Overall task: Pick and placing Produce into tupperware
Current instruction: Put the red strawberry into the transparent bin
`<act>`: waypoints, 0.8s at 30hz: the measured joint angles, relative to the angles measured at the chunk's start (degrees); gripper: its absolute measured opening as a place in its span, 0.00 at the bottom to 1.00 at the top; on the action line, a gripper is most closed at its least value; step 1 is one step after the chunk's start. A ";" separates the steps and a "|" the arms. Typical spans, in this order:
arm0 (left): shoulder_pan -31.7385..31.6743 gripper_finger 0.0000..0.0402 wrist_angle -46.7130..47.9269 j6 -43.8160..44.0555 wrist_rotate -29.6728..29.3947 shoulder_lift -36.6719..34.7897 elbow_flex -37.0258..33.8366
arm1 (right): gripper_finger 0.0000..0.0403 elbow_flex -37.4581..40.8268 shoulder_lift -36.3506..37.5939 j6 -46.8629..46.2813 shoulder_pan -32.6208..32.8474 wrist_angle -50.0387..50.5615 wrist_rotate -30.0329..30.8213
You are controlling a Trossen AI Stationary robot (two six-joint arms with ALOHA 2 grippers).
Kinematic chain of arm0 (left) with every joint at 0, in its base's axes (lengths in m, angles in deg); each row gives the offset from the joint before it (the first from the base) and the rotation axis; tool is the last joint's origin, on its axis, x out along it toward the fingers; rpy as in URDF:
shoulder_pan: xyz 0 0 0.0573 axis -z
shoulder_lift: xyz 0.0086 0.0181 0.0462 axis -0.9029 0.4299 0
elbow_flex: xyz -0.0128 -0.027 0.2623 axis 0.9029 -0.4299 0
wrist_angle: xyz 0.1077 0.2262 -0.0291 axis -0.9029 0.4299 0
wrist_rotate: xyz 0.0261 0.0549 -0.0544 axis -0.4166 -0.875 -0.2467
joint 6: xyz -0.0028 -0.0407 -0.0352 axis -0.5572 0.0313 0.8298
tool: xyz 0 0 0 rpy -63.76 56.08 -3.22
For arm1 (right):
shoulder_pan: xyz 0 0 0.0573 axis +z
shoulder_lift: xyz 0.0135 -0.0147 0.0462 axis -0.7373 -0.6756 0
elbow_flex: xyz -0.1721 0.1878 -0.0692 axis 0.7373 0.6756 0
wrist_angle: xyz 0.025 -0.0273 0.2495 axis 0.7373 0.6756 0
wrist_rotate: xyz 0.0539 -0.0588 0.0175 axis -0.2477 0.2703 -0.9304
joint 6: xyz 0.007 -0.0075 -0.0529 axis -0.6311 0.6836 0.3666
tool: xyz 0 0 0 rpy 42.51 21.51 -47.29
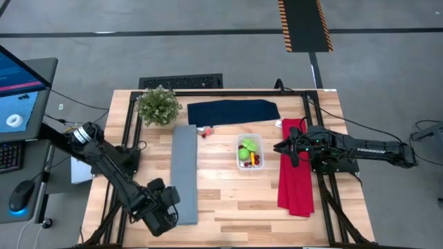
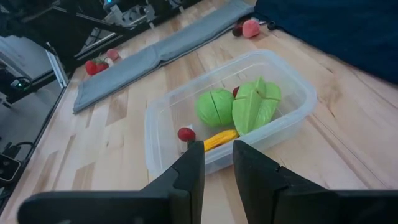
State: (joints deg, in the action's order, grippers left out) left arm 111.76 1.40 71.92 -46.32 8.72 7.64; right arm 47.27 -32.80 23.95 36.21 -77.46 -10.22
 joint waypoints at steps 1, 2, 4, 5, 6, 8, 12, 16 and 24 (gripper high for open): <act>0.33 0.83 -0.02 2.08 0.28 0.00 -0.38 | 0.27 0.00 0.00 0.00 0.00 0.00 0.00; 0.51 0.83 -0.16 3.67 0.66 0.00 -0.87 | 0.27 0.00 0.00 0.00 0.00 0.00 0.00; 1.06 0.83 -0.60 6.91 1.00 0.00 -2.32 | 0.27 0.00 -0.01 -0.01 0.00 0.02 -0.02; 1.38 0.83 -0.76 8.60 1.31 0.00 -3.11 | 0.27 0.00 0.00 0.00 0.00 0.02 0.00; 1.81 0.83 -0.90 10.18 1.87 0.00 -3.91 | 0.27 0.00 0.00 -0.01 0.00 0.03 0.00; 2.36 0.83 -1.65 13.39 3.54 0.00 -5.71 | 0.27 0.00 0.00 -0.02 0.00 0.06 0.00; 3.06 0.83 -2.40 20.76 7.85 0.02 -8.84 | 0.27 0.00 0.00 -0.02 0.00 0.07 -0.02; 3.45 0.83 -6.26 23.25 9.10 0.04 -11.59 | 0.27 0.00 -0.01 -0.01 0.00 0.07 0.00; 3.49 0.83 -9.00 24.27 9.90 2.89 -13.61 | 0.27 0.00 -0.01 -0.01 0.00 0.09 -0.01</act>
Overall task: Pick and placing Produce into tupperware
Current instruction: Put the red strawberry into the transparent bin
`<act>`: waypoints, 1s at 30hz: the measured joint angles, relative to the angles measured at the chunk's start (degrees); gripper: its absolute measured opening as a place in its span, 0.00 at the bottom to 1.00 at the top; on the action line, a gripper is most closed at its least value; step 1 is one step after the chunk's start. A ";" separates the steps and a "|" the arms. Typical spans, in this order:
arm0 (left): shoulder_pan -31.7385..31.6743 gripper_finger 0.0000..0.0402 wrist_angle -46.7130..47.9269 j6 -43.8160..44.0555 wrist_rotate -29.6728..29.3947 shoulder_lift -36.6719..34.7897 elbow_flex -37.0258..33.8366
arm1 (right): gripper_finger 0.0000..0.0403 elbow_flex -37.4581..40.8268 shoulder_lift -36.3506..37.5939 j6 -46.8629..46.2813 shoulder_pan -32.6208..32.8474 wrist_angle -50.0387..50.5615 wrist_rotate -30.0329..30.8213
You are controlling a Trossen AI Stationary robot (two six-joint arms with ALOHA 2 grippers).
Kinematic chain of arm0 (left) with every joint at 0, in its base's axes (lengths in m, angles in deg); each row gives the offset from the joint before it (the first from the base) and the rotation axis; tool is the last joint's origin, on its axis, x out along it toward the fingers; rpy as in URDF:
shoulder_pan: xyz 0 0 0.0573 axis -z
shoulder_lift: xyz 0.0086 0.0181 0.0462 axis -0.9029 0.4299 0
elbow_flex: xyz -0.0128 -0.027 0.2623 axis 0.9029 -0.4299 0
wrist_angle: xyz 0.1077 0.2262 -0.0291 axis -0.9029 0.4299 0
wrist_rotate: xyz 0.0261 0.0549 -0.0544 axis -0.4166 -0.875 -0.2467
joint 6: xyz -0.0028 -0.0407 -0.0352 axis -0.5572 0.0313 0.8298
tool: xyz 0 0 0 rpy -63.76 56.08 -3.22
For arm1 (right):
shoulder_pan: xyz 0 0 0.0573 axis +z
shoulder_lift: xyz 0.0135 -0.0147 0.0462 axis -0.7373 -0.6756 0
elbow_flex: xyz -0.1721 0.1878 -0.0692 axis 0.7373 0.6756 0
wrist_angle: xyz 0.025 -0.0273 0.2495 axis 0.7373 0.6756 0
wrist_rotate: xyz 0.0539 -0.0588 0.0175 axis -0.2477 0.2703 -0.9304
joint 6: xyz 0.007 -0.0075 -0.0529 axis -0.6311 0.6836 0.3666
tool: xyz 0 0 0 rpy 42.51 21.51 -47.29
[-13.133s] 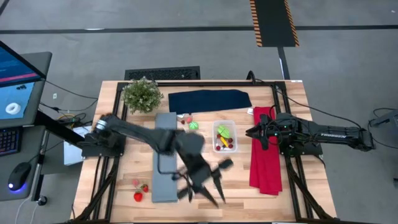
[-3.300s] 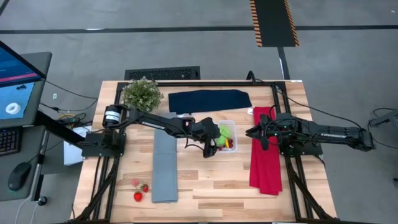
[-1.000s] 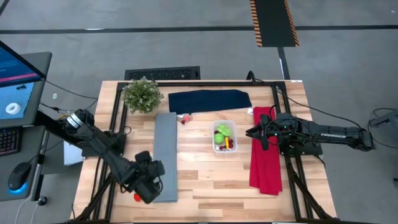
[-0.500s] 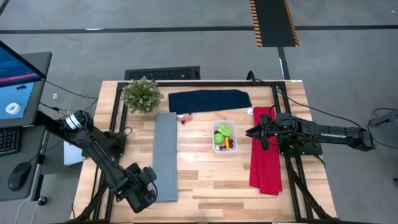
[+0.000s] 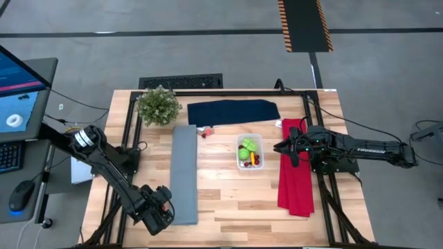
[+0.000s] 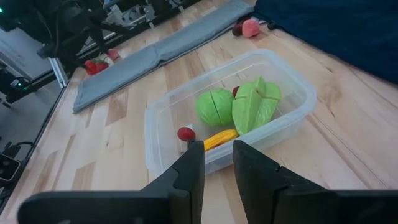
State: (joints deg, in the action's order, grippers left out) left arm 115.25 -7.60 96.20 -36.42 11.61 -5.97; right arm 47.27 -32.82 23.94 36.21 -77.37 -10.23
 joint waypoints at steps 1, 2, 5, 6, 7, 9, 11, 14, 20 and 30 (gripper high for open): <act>-0.01 0.83 -0.07 0.39 1.16 0.75 -0.05 | 0.27 0.00 0.01 0.00 0.00 -0.02 0.00; -0.01 0.83 -0.12 0.49 2.44 1.47 -0.05 | 0.27 0.00 0.00 0.01 0.00 -0.02 0.00; 0.01 0.83 -0.27 0.43 4.51 3.52 -0.05 | 0.27 0.00 0.01 0.01 0.00 -0.02 0.01; 0.01 0.83 -0.52 0.43 4.80 3.98 -0.05 | 0.27 0.00 -0.01 -0.01 0.00 0.00 0.01; 0.01 0.83 -0.92 0.41 4.83 4.37 -0.05 | 0.27 0.00 0.01 -0.01 0.00 0.00 0.01; 0.01 0.83 -1.33 0.34 4.35 4.47 -0.05 | 0.27 0.00 0.01 0.01 0.00 0.00 0.01; 0.01 0.83 -2.63 -0.37 3.16 4.43 -0.01 | 0.27 0.00 0.01 0.01 0.00 0.00 0.01; 0.01 0.83 -2.82 -1.01 1.85 4.32 0.19 | 0.27 0.00 0.01 0.01 0.00 -0.02 0.01; 0.01 0.82 -2.63 -0.62 2.06 4.32 0.19 | 0.27 0.00 0.01 0.00 0.00 -0.02 0.00; -0.14 0.57 -2.39 -0.45 2.53 4.32 0.24 | 0.27 0.00 0.00 0.01 0.00 -0.02 0.00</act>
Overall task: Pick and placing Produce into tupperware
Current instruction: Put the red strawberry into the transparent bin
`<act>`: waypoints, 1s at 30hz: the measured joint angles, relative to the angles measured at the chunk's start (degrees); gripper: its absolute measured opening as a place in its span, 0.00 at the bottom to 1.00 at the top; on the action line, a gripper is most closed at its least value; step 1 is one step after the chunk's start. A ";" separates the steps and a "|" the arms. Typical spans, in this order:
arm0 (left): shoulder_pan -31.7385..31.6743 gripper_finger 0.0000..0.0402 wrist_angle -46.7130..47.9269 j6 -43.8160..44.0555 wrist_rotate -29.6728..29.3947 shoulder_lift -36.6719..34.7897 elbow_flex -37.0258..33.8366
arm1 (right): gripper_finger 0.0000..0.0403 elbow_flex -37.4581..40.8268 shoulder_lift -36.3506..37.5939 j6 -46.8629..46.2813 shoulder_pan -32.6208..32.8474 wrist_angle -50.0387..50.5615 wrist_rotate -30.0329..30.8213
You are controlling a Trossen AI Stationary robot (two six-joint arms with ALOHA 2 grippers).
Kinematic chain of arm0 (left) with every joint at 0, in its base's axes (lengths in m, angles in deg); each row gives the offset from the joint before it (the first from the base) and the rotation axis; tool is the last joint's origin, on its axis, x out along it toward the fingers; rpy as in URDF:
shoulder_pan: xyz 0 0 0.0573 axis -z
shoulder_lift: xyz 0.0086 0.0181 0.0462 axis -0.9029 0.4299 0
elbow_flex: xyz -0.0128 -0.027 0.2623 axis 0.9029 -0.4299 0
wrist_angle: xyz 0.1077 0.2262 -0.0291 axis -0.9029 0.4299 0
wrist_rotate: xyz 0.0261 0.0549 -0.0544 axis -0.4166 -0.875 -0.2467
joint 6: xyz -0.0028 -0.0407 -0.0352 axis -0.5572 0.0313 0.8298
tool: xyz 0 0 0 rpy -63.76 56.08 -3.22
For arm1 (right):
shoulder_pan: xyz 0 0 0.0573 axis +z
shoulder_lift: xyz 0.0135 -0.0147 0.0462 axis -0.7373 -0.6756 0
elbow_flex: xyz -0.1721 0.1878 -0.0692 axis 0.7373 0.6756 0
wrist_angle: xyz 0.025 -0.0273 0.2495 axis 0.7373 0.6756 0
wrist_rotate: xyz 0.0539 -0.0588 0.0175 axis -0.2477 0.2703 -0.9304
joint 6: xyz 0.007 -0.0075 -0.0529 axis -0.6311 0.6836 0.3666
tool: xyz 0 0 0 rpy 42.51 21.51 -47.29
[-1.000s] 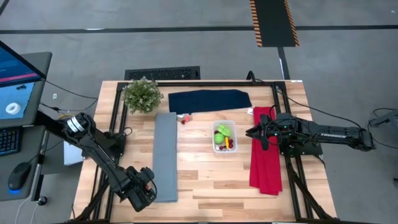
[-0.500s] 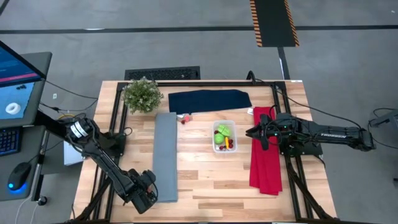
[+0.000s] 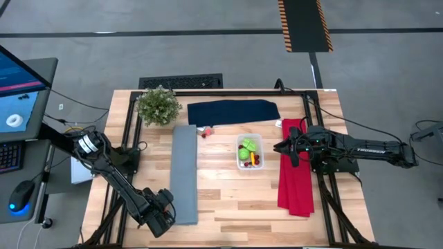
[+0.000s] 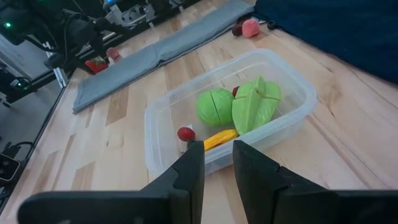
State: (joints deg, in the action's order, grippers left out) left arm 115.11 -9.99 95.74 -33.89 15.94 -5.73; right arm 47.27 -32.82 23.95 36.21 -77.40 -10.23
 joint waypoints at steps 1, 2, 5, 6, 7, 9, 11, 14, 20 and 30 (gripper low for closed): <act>0.00 0.54 0.00 -0.02 0.00 0.00 0.00 | 0.27 0.00 0.00 0.00 0.00 0.00 -0.01; 0.00 0.51 0.00 -0.02 0.00 0.00 0.00 | 0.27 0.00 -0.01 0.00 0.00 0.00 0.01; 0.00 0.43 0.02 -0.02 -0.04 0.00 0.00 | 0.27 0.00 0.01 0.00 0.00 0.00 -0.01; 0.00 0.41 0.04 -0.05 -0.04 0.00 0.02 | 0.27 0.00 -0.01 0.00 0.00 0.00 0.01; 0.00 0.38 0.04 -0.34 -0.06 0.00 0.06 | 0.27 0.00 0.00 0.00 0.00 0.00 0.01; 0.00 0.35 0.07 -0.44 -0.07 0.00 0.11 | 0.27 0.00 0.01 -0.01 0.00 0.00 0.01; 0.00 0.33 0.07 -0.59 -0.09 0.00 0.13 | 0.27 0.00 0.00 0.00 0.00 0.00 0.01; 0.00 0.34 0.11 -0.61 -0.09 0.00 0.13 | 0.27 0.00 -0.01 0.00 0.00 0.01 0.00; -0.04 0.38 0.15 -0.69 0.04 0.00 0.13 | 0.27 0.00 -0.01 0.00 0.00 0.00 0.01; -0.04 0.38 0.99 -2.12 0.79 0.04 1.16 | 0.27 0.00 -0.01 0.00 0.00 0.00 0.01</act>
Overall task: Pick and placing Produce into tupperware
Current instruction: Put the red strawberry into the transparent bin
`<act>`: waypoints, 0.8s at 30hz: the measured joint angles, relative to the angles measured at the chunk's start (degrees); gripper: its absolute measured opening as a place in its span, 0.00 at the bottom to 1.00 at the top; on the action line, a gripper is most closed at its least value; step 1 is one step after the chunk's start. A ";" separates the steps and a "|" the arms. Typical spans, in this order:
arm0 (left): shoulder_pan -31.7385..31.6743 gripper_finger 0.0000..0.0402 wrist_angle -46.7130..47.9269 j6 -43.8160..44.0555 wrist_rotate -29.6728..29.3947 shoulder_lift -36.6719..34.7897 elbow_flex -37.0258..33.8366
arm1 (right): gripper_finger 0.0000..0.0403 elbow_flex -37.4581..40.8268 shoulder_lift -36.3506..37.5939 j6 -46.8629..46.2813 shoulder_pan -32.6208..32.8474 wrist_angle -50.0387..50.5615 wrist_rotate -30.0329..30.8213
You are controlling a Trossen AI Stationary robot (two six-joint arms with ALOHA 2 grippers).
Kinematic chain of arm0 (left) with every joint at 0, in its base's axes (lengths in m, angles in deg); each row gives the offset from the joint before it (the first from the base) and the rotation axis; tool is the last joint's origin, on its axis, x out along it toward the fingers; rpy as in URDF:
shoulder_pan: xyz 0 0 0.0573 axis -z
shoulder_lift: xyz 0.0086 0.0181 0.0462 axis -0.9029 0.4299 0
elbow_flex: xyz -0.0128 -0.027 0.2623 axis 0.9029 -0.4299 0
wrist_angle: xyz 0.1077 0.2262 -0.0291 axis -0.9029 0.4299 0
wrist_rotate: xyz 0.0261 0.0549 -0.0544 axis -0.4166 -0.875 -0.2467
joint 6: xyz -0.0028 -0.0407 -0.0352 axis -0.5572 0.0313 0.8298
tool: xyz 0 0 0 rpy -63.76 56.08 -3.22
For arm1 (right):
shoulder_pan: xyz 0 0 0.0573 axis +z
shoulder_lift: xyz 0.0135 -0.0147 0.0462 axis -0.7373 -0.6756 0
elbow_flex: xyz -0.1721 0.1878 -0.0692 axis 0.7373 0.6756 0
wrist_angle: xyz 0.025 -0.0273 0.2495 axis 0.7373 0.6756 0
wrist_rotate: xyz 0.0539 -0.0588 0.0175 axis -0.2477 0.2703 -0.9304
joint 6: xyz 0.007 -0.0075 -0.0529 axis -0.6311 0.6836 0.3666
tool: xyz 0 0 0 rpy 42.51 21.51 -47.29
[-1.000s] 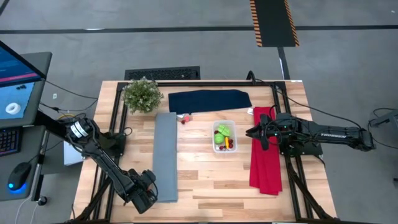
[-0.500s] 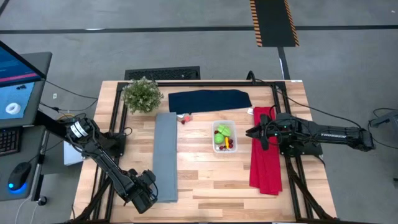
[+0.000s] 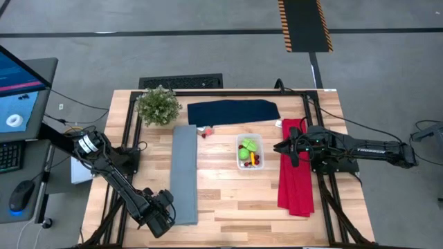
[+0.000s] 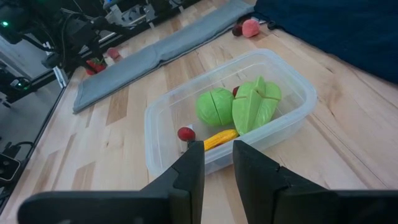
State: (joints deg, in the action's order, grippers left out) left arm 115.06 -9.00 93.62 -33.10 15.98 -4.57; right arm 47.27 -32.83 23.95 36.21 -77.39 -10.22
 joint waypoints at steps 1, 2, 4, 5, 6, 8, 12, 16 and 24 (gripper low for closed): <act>0.00 0.39 0.35 -0.07 -0.04 0.00 0.29 | 0.27 0.00 0.00 0.00 0.00 0.02 0.00; 0.00 0.39 1.03 -0.25 -0.18 0.00 0.62 | 0.27 0.00 0.01 0.00 0.00 0.00 0.00; 0.00 0.39 1.64 -0.67 -0.26 0.00 1.26 | 0.27 0.00 0.00 0.00 0.00 0.00 -0.01; -0.15 0.39 1.95 -0.95 -0.42 0.00 1.60 | 0.27 0.00 0.00 0.00 0.00 0.01 0.00; -0.32 0.39 2.38 -1.39 -0.64 0.00 1.88 | 0.27 0.00 0.02 0.00 0.00 0.02 -0.02; -1.22 0.39 2.97 -2.83 -0.66 0.00 2.32 | 0.27 0.00 0.01 -0.01 0.00 0.01 0.00; -4.53 0.39 2.83 -8.49 -1.49 0.00 3.67 | 0.27 0.00 0.00 0.00 0.00 0.02 0.00; -9.25 0.39 2.74 -16.31 -1.84 0.00 4.94 | 0.27 0.00 0.02 0.00 0.00 0.02 -0.02; -19.31 0.39 2.31 -33.04 -2.81 0.00 8.56 | 0.27 0.00 0.00 0.00 0.00 0.02 0.00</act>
State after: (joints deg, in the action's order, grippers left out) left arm 95.75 -6.69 60.58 -35.90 15.98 3.99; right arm 47.27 -32.82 23.95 36.21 -77.37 -10.22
